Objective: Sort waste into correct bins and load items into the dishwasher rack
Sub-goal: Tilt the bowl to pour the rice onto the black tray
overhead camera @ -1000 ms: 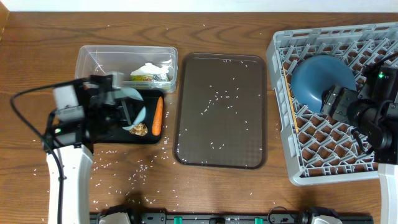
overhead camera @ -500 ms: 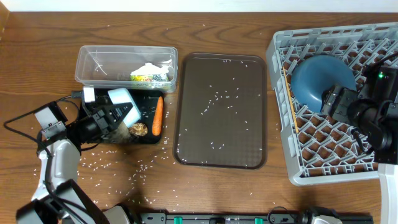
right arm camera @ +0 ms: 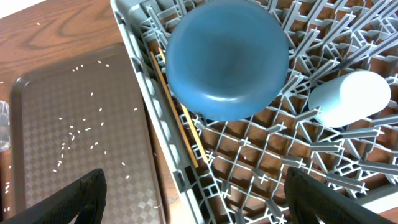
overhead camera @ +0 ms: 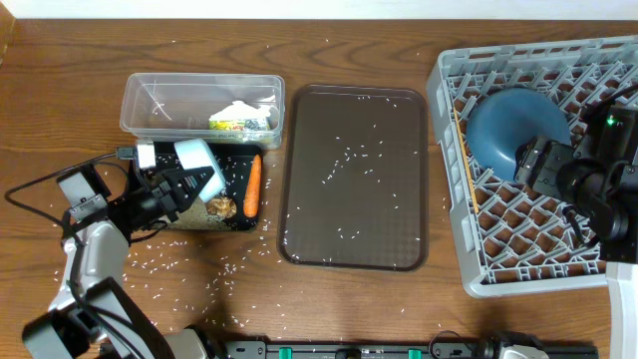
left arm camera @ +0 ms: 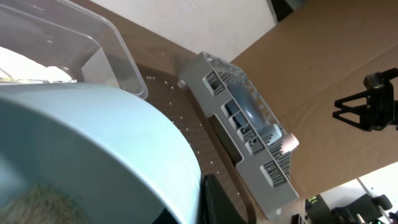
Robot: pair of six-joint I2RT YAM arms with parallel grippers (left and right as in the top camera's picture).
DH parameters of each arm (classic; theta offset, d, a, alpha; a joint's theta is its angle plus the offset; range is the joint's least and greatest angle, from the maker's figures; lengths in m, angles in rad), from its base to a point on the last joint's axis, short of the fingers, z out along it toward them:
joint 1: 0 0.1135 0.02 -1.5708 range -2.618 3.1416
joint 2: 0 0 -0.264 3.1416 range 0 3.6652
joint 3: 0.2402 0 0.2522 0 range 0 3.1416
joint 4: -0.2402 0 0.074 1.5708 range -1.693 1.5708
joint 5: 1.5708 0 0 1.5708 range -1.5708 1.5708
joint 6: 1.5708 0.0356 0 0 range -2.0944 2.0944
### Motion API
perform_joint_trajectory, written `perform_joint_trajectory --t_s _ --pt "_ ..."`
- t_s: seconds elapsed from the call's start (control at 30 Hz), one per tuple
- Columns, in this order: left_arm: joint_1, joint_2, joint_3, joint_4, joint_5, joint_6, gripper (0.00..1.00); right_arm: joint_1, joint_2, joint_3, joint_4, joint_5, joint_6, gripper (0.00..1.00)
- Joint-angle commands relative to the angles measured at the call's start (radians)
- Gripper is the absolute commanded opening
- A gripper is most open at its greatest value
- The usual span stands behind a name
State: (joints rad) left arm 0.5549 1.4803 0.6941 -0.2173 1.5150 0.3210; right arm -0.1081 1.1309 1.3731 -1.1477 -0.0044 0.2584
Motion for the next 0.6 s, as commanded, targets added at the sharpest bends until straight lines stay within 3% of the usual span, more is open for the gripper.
perform_joint_trajectory --t_s 0.0,0.17,0.23,0.4,0.47,0.57 --pt "0.005 0.043 -0.01 0.014 0.057 0.056 0.06 -0.009 0.002 0.003 0.003 0.0 -0.013 0.85" --pt "0.005 0.06 -0.017 -0.006 0.058 -0.003 0.06 -0.009 0.002 0.003 0.002 0.0 -0.013 0.85" --pt "0.005 0.059 -0.023 -0.004 0.013 0.063 0.06 -0.009 0.002 0.003 0.003 0.0 -0.013 0.85" --pt "0.009 0.061 -0.022 0.039 0.058 0.039 0.06 -0.009 0.002 0.003 0.007 0.0 -0.012 0.85" --pt "0.009 0.055 -0.021 0.04 0.057 -0.034 0.06 -0.009 0.002 0.003 0.007 0.0 -0.012 0.85" --pt "0.004 0.055 -0.026 0.04 -0.018 -0.04 0.07 -0.009 0.002 0.003 0.006 0.0 -0.013 0.85"
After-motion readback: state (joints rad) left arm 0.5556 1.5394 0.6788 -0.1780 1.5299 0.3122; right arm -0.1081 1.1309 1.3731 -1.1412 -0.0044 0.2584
